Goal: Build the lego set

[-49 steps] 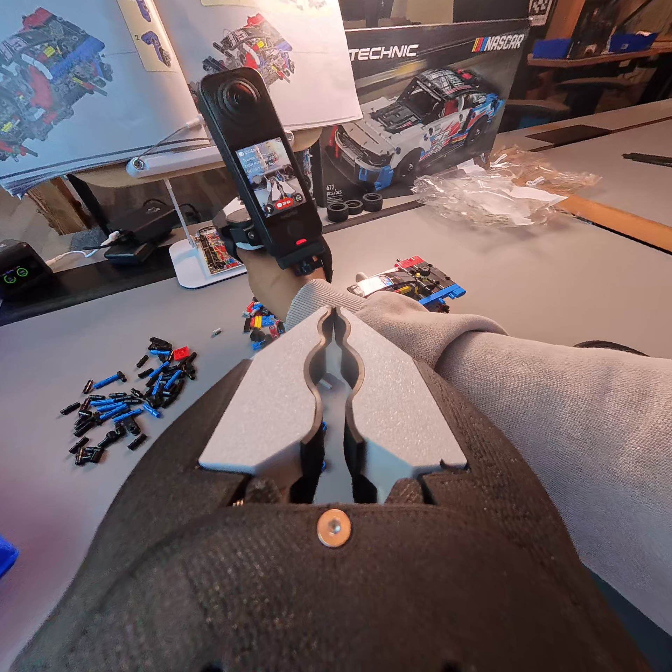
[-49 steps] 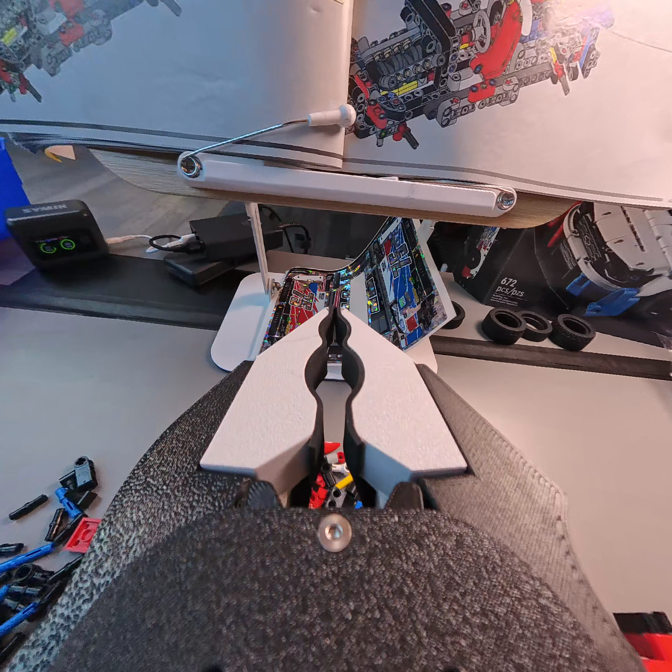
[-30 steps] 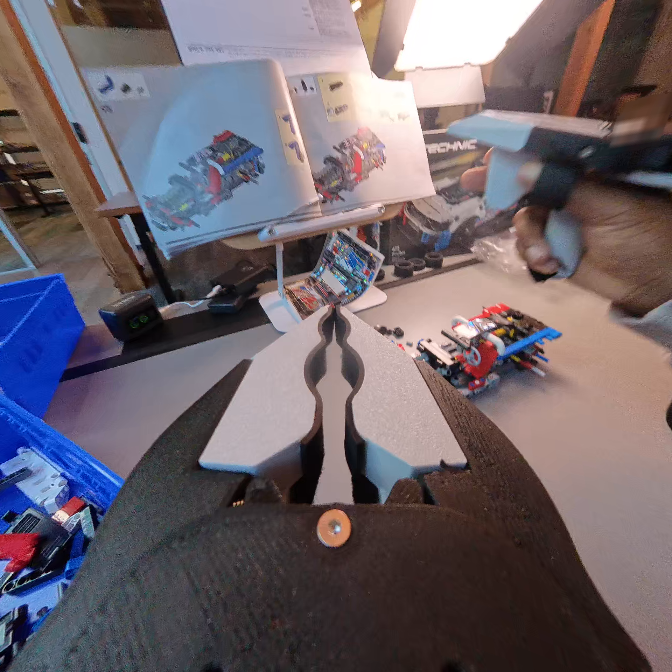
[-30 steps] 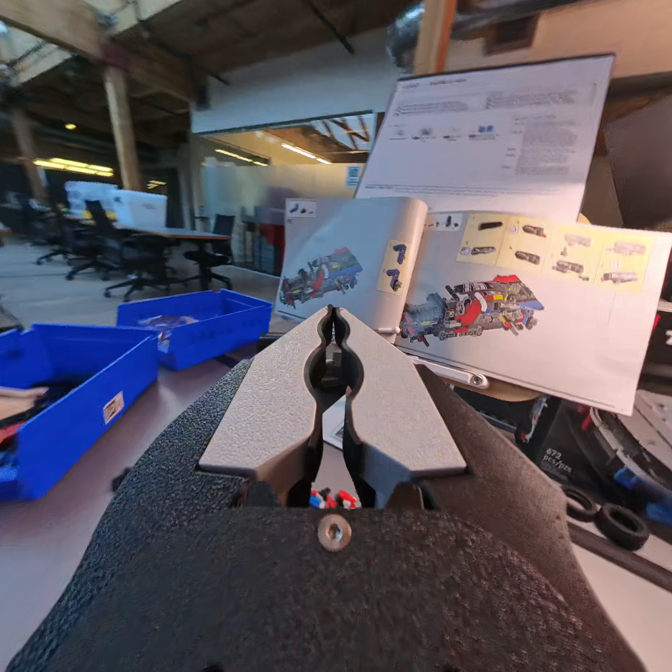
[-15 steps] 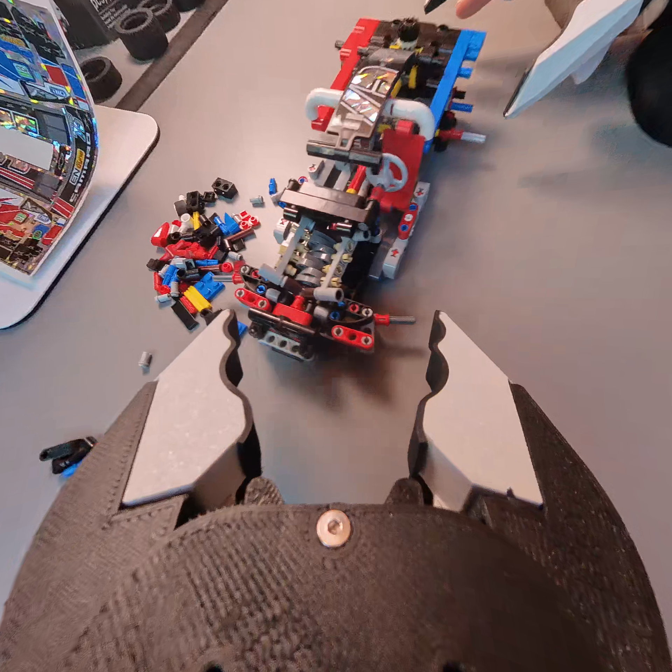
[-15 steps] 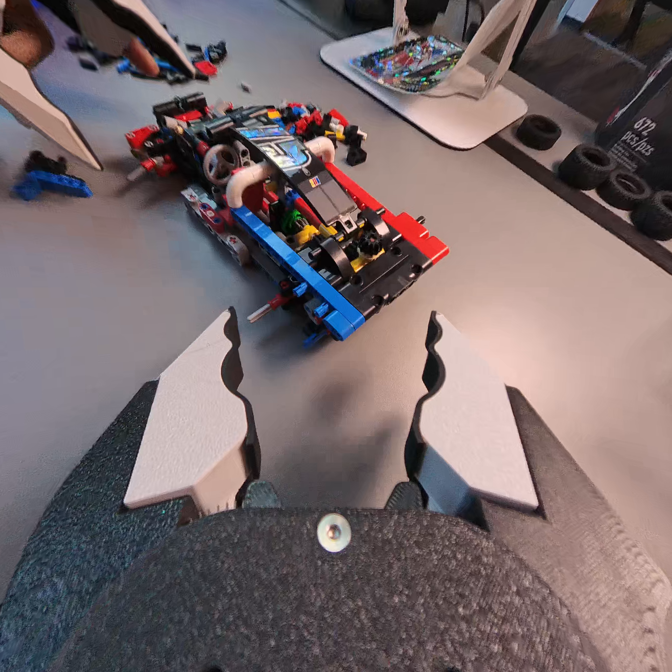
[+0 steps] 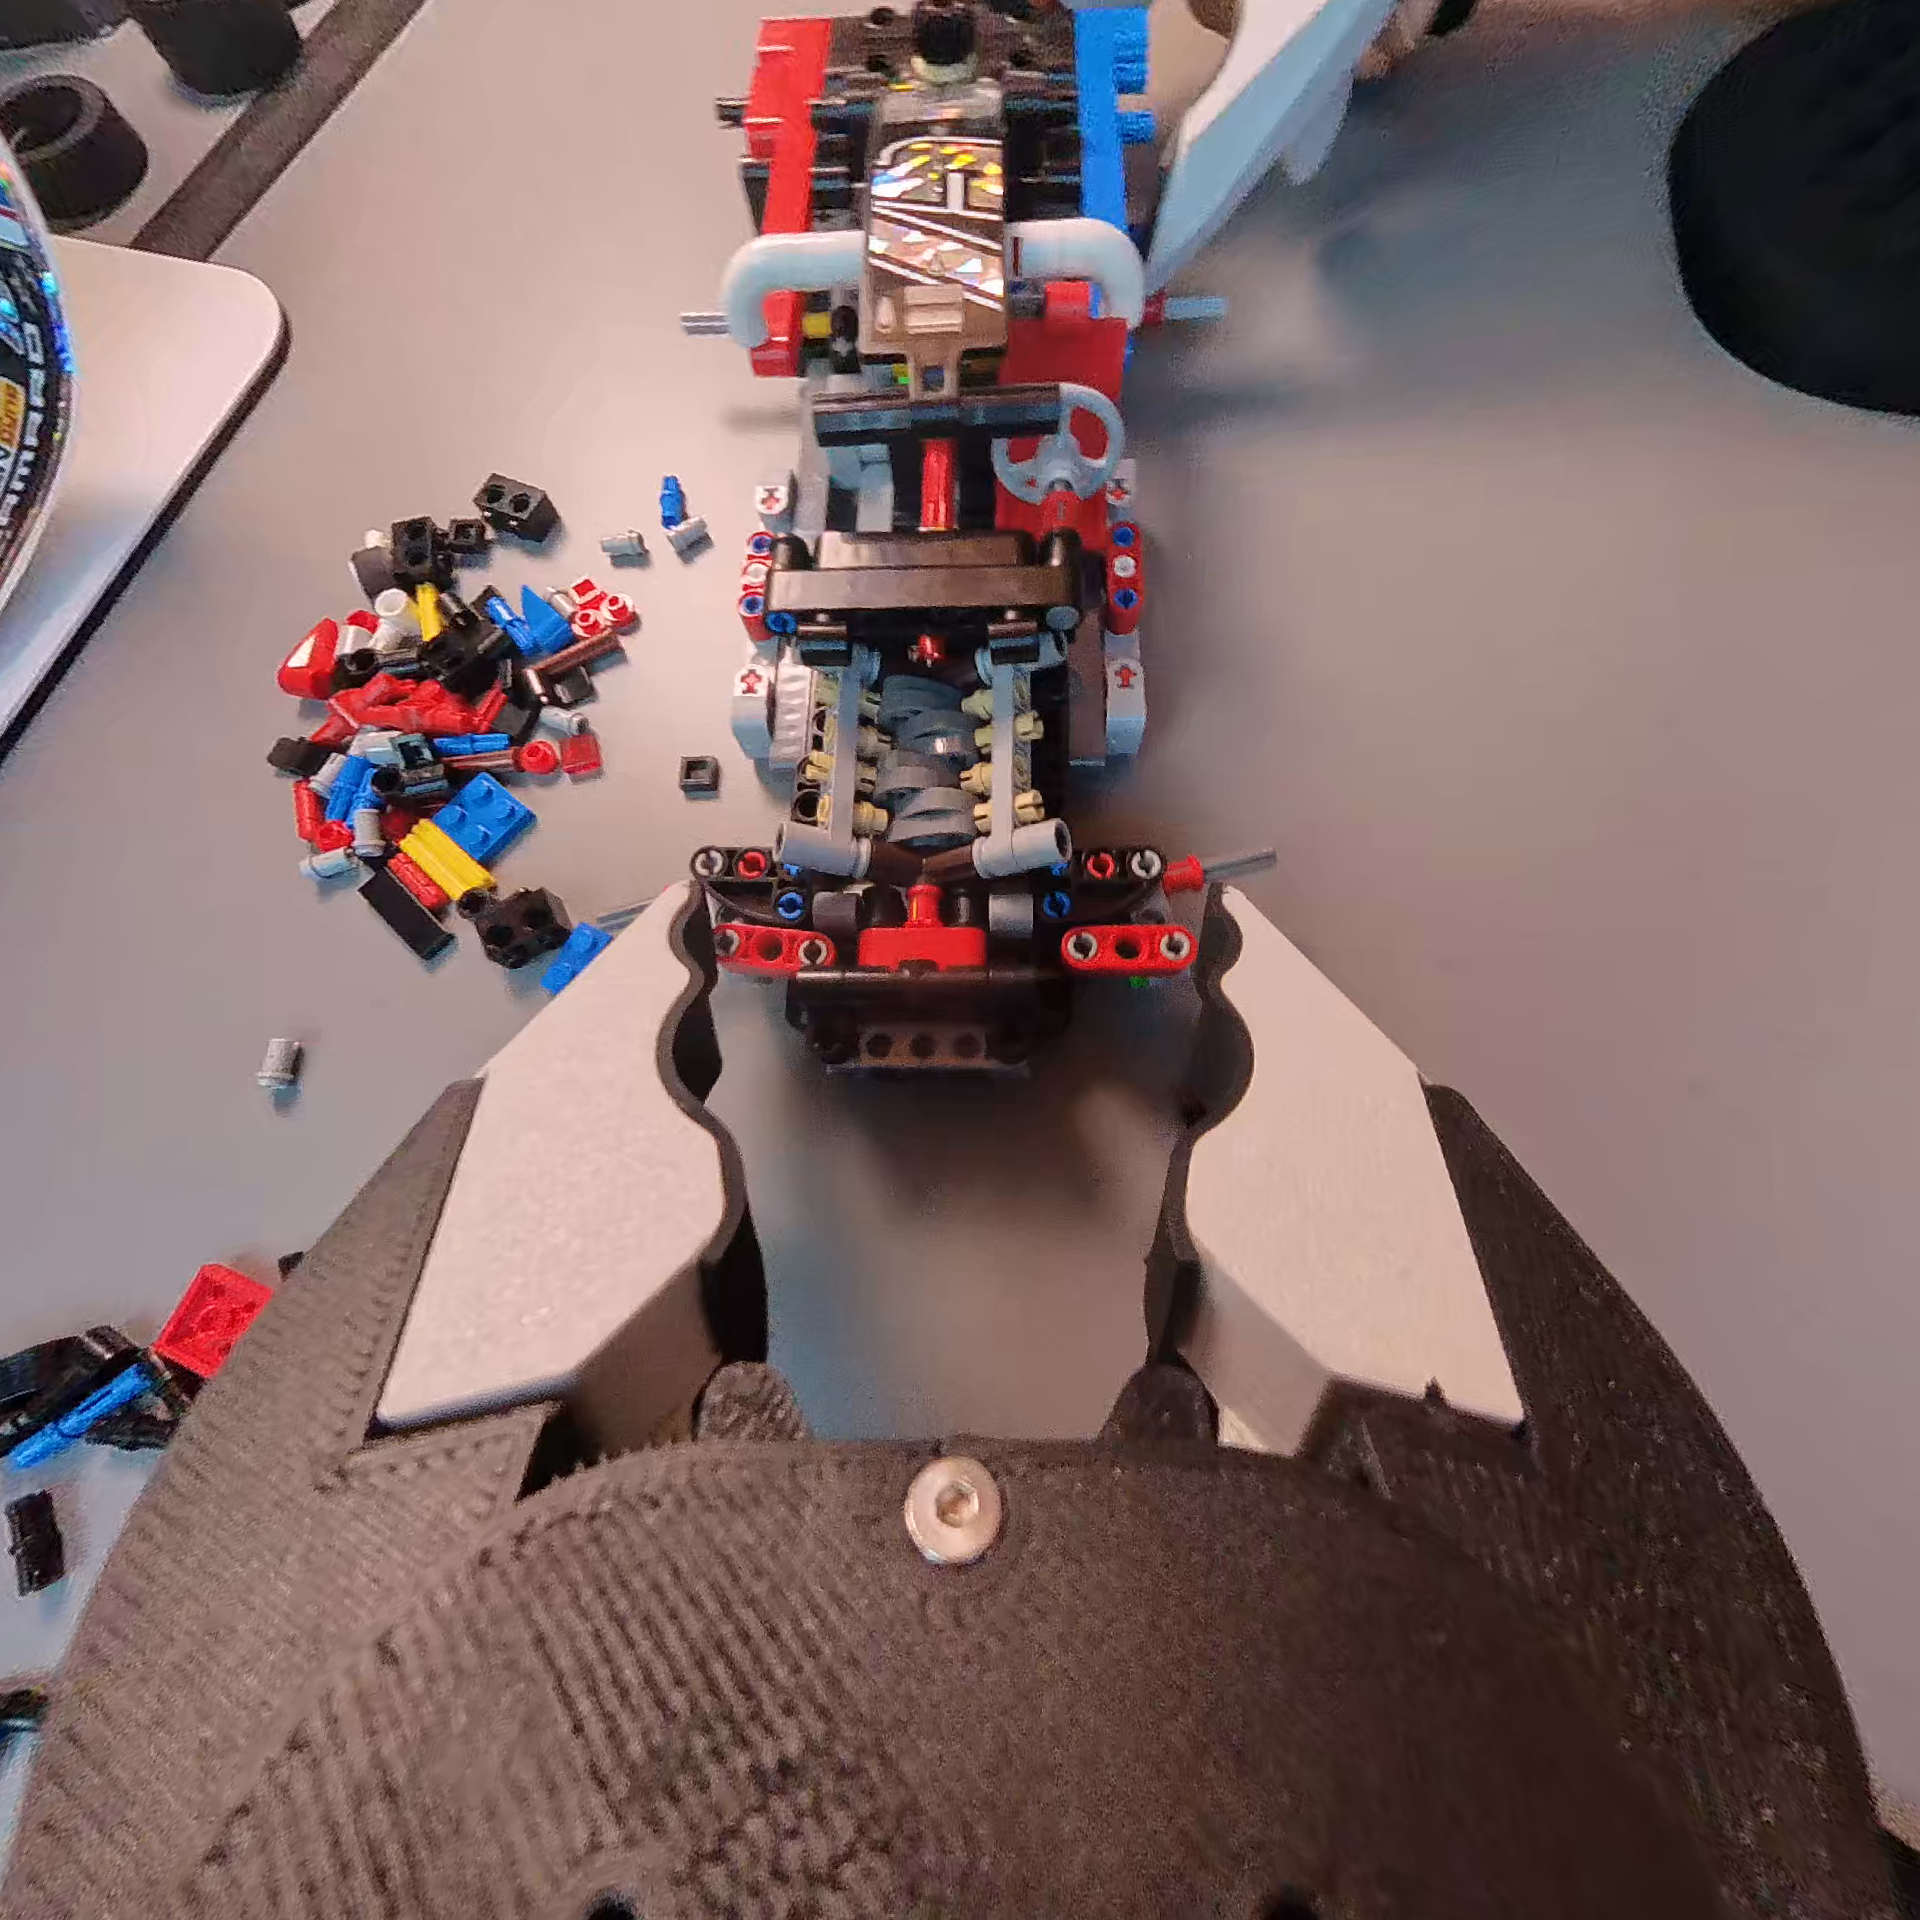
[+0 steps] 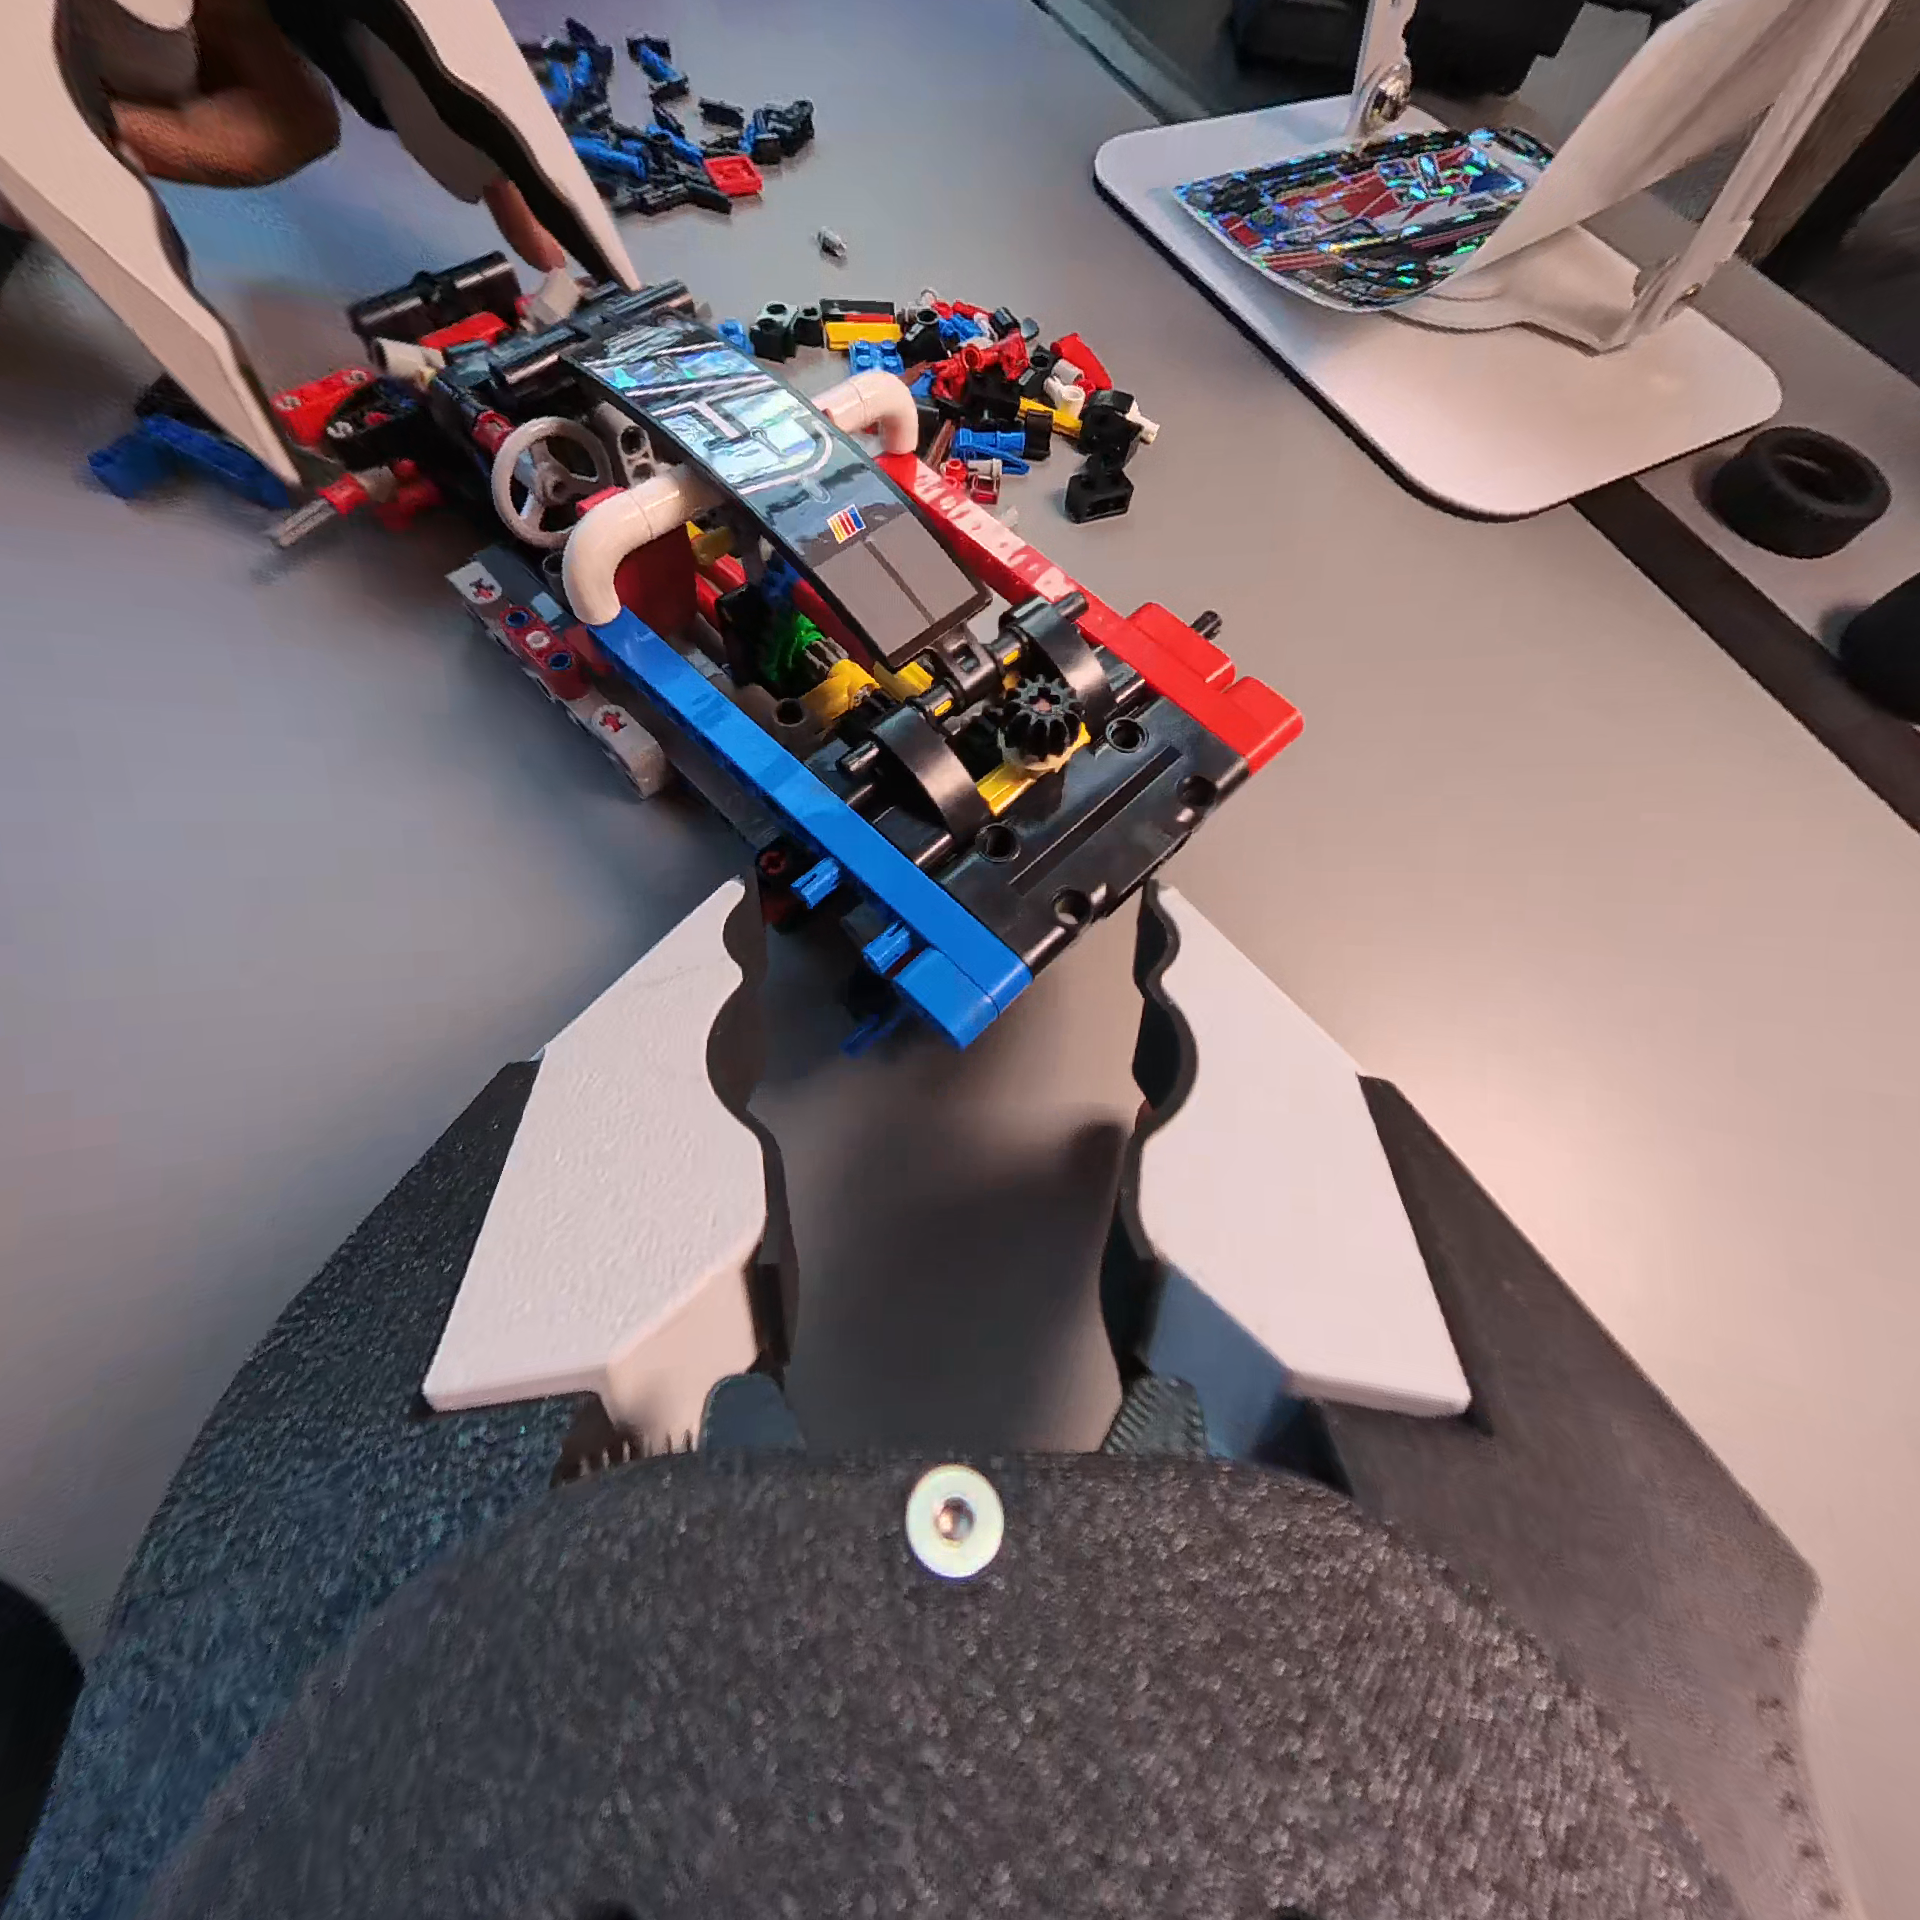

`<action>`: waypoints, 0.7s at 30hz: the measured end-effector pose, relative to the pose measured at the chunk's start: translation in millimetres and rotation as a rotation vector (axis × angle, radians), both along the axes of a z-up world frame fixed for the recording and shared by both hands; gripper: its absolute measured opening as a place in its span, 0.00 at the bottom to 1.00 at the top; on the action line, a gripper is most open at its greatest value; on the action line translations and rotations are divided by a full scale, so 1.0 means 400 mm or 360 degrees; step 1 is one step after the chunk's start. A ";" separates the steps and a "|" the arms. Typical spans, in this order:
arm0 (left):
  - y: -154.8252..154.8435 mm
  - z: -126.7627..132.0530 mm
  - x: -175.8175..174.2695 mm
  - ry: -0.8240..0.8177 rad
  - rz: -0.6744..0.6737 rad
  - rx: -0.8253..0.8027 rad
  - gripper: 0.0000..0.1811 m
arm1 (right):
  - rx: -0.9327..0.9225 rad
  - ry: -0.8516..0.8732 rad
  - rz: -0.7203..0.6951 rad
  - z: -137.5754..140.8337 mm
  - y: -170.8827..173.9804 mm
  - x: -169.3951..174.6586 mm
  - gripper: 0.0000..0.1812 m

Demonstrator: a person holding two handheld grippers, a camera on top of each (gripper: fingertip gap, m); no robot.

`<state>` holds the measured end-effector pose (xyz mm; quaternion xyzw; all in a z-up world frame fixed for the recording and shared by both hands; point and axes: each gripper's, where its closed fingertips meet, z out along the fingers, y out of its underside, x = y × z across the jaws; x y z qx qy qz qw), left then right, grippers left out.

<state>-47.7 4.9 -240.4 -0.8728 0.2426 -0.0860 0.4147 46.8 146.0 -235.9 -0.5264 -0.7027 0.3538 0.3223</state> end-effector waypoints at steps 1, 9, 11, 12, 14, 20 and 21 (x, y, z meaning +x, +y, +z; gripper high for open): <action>-0.010 0.003 0.006 0.0006 -0.0034 -0.0010 0.50 | 0.0006 0.0004 0.0007 0.001 0.007 -0.002 0.37; 0.005 0.060 0.040 -0.0030 -0.0092 0.0070 0.41 | 0.0257 0.0154 -0.0300 0.110 0.046 0.044 0.28; 0.029 0.050 0.070 -0.0118 -0.0084 0.0011 0.44 | 0.0160 0.0182 -0.0270 0.131 -0.008 0.045 0.28; 0.039 0.041 0.081 -0.0118 -0.0084 -0.0011 0.44 | 0.0115 0.0188 -0.0273 0.135 -0.032 0.042 0.28; 0.049 0.018 0.104 -0.0078 -0.0095 -0.0063 0.44 | 0.0046 0.0171 -0.0277 0.127 -0.079 0.033 0.30; 0.055 0.032 0.130 0.0070 -0.0041 0.0059 0.26 | 0.0104 0.0170 -0.0422 0.091 -0.089 0.015 0.27; 0.054 0.033 0.133 0.0083 -0.0024 0.0076 0.26 | 0.0073 0.0204 -0.0442 0.100 -0.083 0.014 0.24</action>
